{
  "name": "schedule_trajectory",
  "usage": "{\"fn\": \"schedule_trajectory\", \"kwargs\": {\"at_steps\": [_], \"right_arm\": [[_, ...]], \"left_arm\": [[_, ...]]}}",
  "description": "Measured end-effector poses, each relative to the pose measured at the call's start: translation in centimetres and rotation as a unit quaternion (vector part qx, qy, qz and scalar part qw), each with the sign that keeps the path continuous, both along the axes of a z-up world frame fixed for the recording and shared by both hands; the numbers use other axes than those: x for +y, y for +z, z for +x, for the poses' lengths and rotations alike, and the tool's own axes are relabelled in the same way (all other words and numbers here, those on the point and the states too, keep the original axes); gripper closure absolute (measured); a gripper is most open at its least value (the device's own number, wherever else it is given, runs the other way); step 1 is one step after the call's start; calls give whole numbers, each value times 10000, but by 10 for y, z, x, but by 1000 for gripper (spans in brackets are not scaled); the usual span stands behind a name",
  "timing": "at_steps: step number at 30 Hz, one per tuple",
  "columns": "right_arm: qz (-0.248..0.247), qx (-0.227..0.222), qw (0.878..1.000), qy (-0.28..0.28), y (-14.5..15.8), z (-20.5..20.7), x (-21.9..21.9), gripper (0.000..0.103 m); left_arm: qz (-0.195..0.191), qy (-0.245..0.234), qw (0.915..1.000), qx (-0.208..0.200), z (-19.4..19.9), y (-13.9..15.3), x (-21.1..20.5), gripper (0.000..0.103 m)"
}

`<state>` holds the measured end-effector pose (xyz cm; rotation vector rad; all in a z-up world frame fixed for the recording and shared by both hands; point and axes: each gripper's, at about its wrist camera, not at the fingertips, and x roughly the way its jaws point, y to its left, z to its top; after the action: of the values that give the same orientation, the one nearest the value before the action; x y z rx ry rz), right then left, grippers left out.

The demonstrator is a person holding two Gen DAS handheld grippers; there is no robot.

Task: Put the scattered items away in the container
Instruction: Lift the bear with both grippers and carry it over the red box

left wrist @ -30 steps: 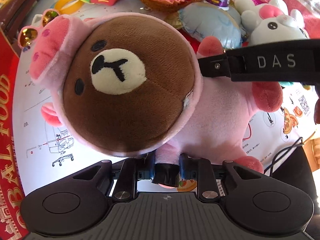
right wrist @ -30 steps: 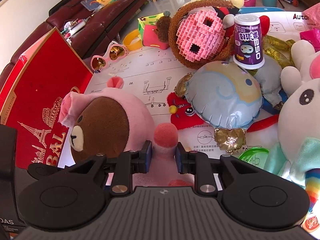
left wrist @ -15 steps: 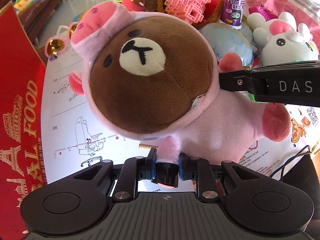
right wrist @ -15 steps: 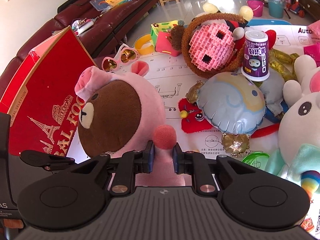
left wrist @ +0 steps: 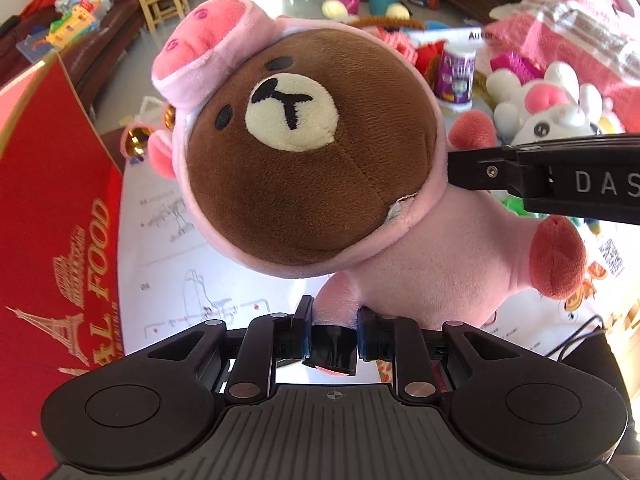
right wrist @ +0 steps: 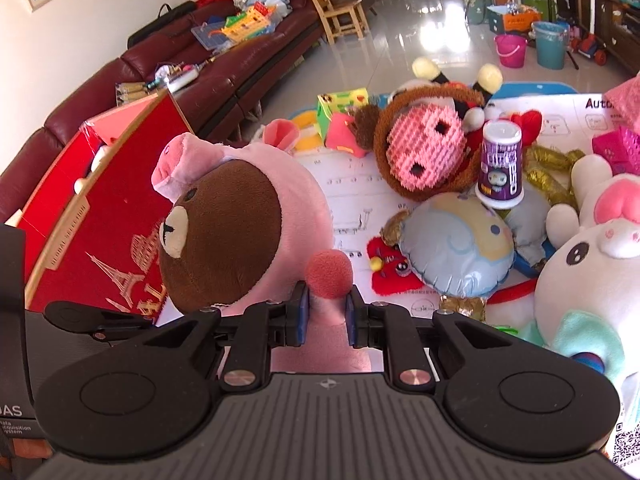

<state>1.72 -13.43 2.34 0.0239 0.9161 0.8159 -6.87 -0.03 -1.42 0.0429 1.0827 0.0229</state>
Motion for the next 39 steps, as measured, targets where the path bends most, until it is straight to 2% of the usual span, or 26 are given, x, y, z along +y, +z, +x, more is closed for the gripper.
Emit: {"fn": "schedule_trajectory", "kwargs": {"at_steps": [7, 12, 17, 21, 28, 33, 39], "right_arm": [[357, -509, 9981, 58, 53, -2, 11, 82], [653, -867, 9938, 225, 92, -11, 39, 82], [964, -1136, 9870, 608, 124, -28, 83, 82], [1202, -1155, 9808, 1013, 142, -42, 132, 82], [1410, -861, 9741, 1547, 146, -66, 213, 82], [1347, -618, 9719, 1829, 142, -83, 249, 82], [1015, -443, 9702, 2154, 125, -98, 284, 80]], "left_arm": [[244, 83, 9976, -650, -3, 56, 11, 84], [317, 400, 9931, -1052, -12, 97, 40, 84], [454, 942, 9842, -1429, -34, 133, 86, 84], [730, 1418, 9743, -1591, -58, 157, 133, 84], [1294, 2079, 9587, -1446, -90, 175, 210, 84], [1346, 2361, 9541, -1257, -106, 171, 244, 84], [1202, 2608, 9541, -851, -117, 145, 275, 83]]}}
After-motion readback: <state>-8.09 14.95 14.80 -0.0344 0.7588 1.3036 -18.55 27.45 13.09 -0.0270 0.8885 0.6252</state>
